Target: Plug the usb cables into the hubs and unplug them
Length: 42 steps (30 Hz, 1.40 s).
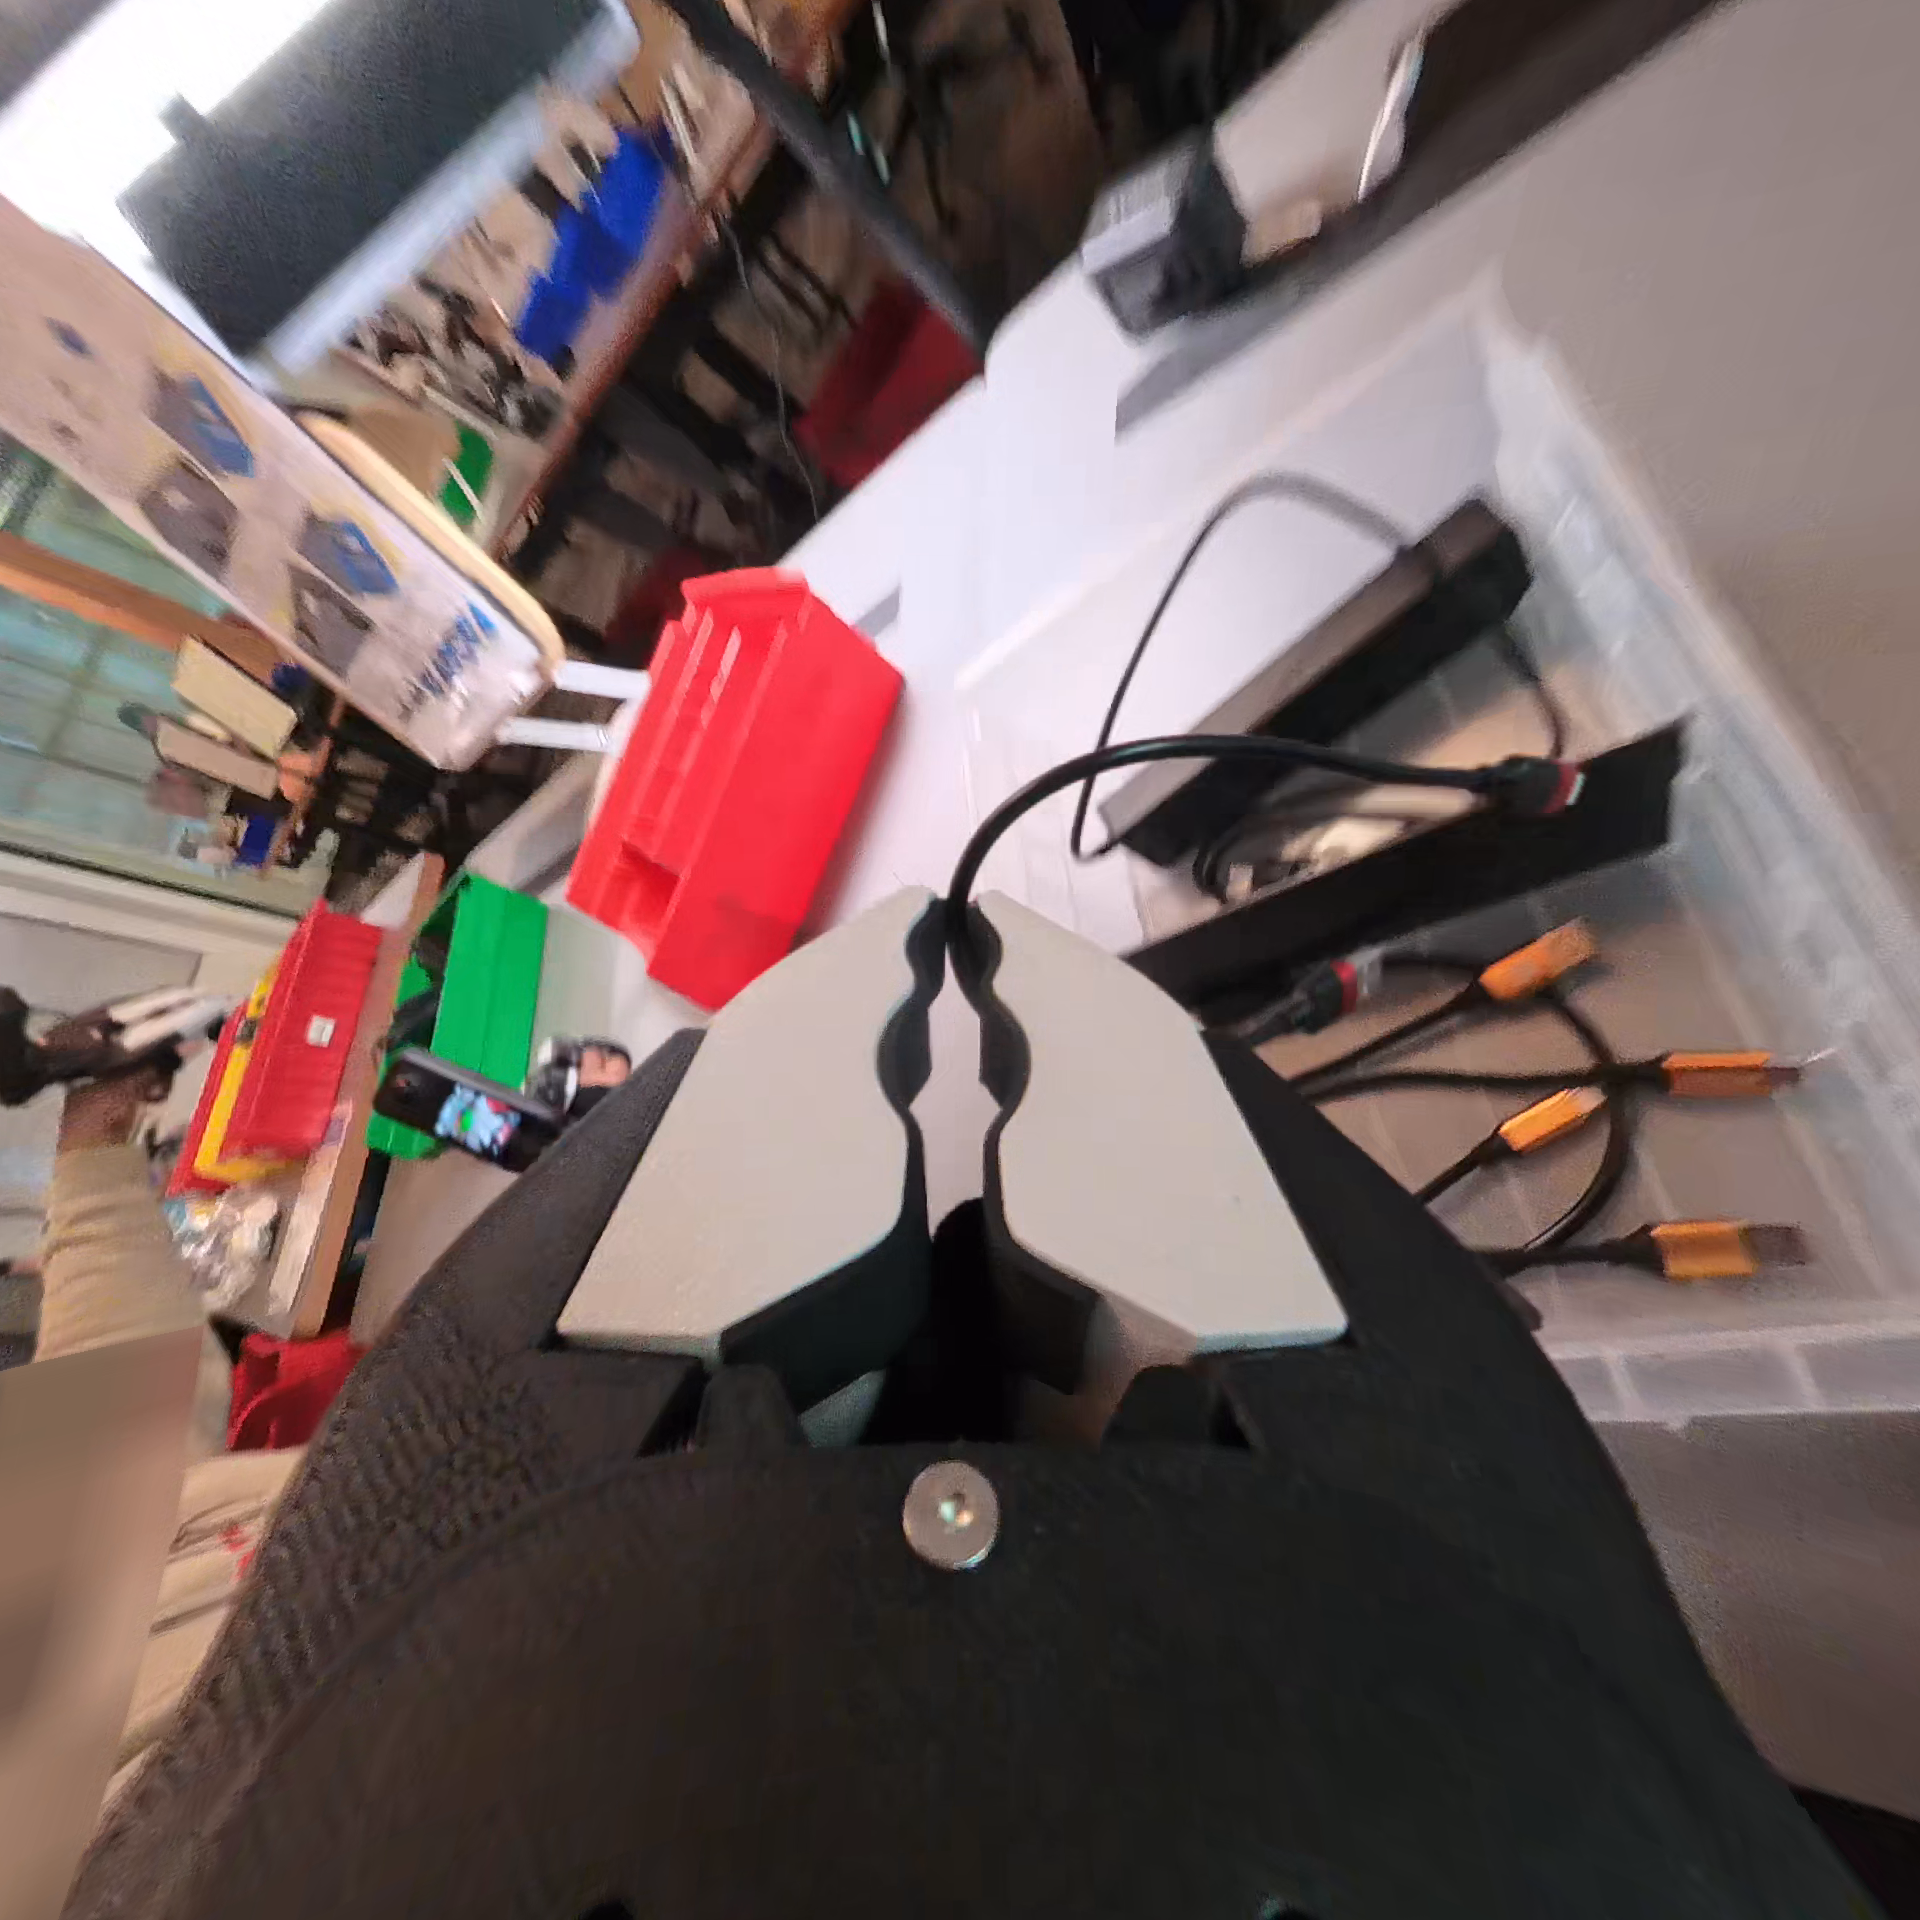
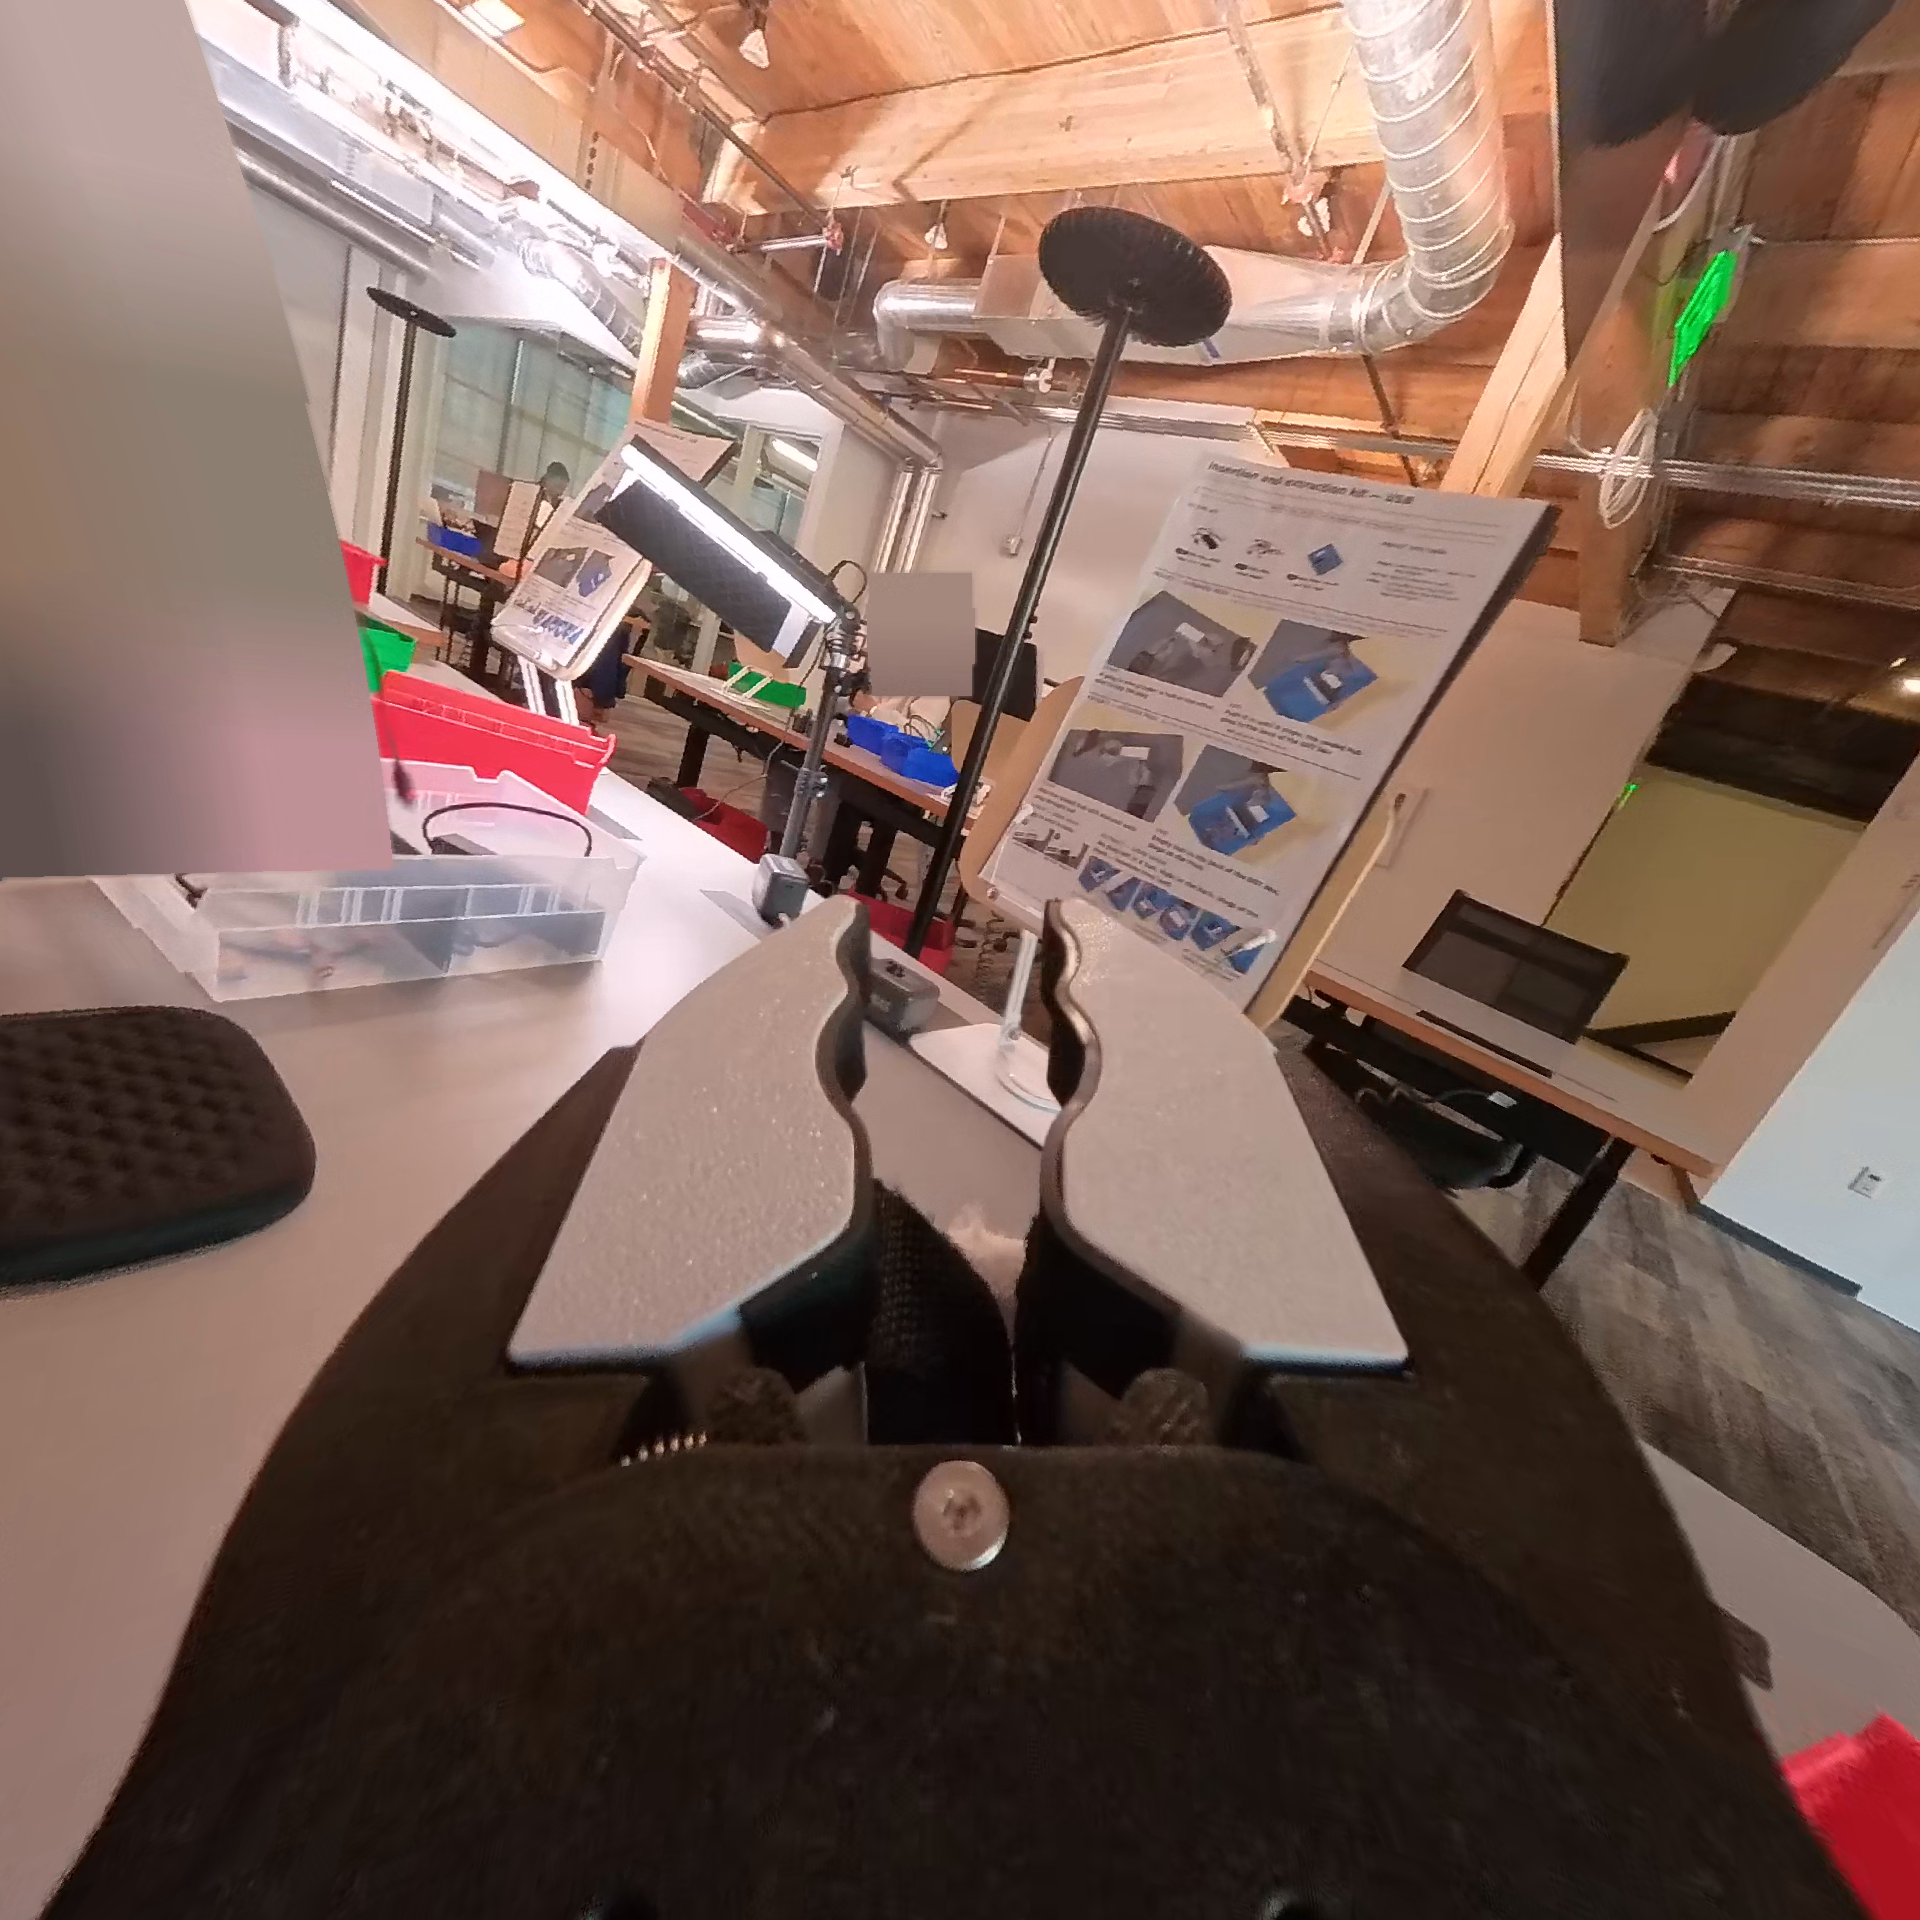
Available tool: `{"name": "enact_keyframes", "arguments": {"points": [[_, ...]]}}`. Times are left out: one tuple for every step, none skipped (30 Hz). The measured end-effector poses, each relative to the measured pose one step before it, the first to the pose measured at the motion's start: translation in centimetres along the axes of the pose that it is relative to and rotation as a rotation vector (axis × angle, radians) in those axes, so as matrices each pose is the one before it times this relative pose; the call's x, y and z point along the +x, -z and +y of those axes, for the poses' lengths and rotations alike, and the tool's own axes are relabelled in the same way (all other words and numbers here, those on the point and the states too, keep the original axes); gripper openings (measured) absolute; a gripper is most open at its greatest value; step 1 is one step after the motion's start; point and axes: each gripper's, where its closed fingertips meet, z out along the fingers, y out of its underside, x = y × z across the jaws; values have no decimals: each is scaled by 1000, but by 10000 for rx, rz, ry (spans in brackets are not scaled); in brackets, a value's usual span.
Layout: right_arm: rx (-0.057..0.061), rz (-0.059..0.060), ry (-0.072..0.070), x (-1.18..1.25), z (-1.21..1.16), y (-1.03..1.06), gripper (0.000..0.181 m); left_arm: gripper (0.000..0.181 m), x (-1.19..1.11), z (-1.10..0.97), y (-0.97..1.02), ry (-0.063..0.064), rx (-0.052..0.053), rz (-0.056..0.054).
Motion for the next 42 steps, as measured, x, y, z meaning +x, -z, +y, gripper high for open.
{"name": "enact_keyframes", "arguments": {"points": [[-35,-136,-63,-336,97,-242,31,3,142,-1509,1217,178,644,65],[-14,-151,-77,-360,90,-294,31,3,556,-1711,1142,202,710,229],[13,-183,-82,-443,80,-343,31,3,842,-1787,972,149,704,288],[14,-227,-92,-536,104,-407,32,3,1032,-1784,803,50,666,283],[-12,-260,-103,-616,167,-474,32,3,1106,-1885,657,20,718,216],[-51,-274,-97,-660,247,-548,32,3,1286,-1873,480,17,720,261],[-73,-297,-76,-709,330,-620,32,3,1513,-1806,286,34,690,363],[-81,-324,-85,-754,394,-689,33,3,1610,-1738,92,84,691,399],[-93,-372,-133,-822,472,-766,33,3,1747,-1693,-43,64,736,449],[-102,-408,-190,-854,569,-846,33,3,1808,-1640,-162,73,776,479],[-118,-433,-229,-865,668,-942,33,3,1760,-1558,-243,82,793,445],[-188,-413,-204,-804,831,-994,34,3,1702,-1340,-289,35,729,423],[-214,-316,-156,-638,899,-1046,35,3,1440,-1143,-312,127,643,291],[-161,-234,-132,-538,860,-1066,35,3,1406,-1034,-323,127,618,289],[-67,-216,-134,-567,720,-1083,35,3,1317,-776,-304,84,488,273],[-41,-224,-110,-671,629,-1075,35,2,1019,-493,-278,84,332,124],[-14,-211,-68,-747,521,-1070,35,2,832,-208,-240,66,193,55],[11,-173,-26,-791,439,-1049,35,2,671,74,-182,77,50,-14],[37,-80,-7,-749,357,-1015,35,3,555,295,-153,37,-57,-38],[57,-19,32,-706,320,-915,35,2,421,337,-98,0,-50,-55],[105,-14,66,-701,195,-777,35,2,361,285,-22,14,31,-41],[136,94,36,-478,95,-617,35,2,348,207,9,59,96,27],[52,235,-17,-149,176,-467,35,2,369,-44,-48,87,193,113],[-52,243,-27,0,306,-374,35,2,451,-27,-43,82,91,243],[-93,302,-6,223,333,-249,34,2,209,35,36,82,10,115],[35,258,43,256,138,-128,34,2,22,-75,96,103,77,2],[168,118,17,137,-87,-9,31,3,119,-214,97,149,161,62],[134,-21,-62,-8,-98,35,26,3,188,-254,107,146,160,97],[62,-106,-87,-54,-72,86,16,2,110,-216,124,82,118,45],[131,-90,-80,-11,-241,164,8,3,230,-221,105,11,107,138],[159,-36,-53,89,-336,212,8,3,477,-345,85,27,218,319],[51,-35,8,139,-234,224,8,4,509,-422,118,104,291,363],[5,-3,67,234,-256,270,8,5,570,-519,147,44,366,456],[121,164,153,512,-515,403,8,7,705,-633,218,-113,477,603],[271,278,305,705,-814,598,8,11,568,-577,322,-147,443,559],[337,332,493,786,-1014,728,8,14,470,-512,450,-149,383,523],[283,481,659,993,-1040,777,8,16,294,-415,583,-112,311,438],[215,475,843,980,-993,755,8,18,21,-214,671,-43,176,320],[197,406,946,833,-967,702,7,19,-552,-48,770,119,77,-25],[137,420,957,825,-828,640,7,21,-1172,-60,852,297,130,-408],[82,419,964,786,-694,562,7,22,-1483,-155,909,466,262,-563],[60,246,943,509,-600,474,7,23,-1637,-270,890,734,385,-604]]}}
